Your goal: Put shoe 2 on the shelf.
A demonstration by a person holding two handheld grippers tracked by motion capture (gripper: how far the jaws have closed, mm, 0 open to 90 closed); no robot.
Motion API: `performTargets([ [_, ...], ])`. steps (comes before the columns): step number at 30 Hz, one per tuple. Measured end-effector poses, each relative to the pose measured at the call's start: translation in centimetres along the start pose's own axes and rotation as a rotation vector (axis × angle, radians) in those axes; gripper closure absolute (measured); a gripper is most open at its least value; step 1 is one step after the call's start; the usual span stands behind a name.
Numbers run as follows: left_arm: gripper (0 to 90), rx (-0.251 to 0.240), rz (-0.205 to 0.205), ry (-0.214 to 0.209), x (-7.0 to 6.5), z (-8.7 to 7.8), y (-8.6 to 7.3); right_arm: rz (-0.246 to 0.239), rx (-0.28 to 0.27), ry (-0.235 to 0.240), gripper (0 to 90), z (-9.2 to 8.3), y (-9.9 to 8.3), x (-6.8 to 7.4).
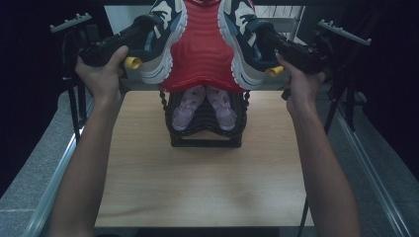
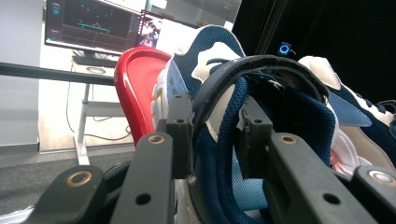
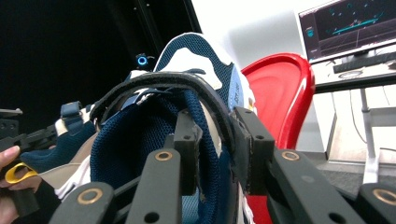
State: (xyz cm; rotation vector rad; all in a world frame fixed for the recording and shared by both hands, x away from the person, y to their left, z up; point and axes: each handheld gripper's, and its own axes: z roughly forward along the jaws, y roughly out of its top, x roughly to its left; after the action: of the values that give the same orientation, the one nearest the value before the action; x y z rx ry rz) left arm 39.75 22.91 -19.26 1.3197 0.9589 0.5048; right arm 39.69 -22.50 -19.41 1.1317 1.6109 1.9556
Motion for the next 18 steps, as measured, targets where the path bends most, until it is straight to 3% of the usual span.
performTargets([
  [6,70.8,-0.006,0.008,0.0,-0.3,0.8,0.3,0.004,0.004,0.005,72.0,1.3,0.2,0.6],
  [18,70.8,0.01,-0.018,-0.016,-0.6,2.6,0.4,0.025,0.014,-0.003,71.9,3.2,0.9,1.2],
])
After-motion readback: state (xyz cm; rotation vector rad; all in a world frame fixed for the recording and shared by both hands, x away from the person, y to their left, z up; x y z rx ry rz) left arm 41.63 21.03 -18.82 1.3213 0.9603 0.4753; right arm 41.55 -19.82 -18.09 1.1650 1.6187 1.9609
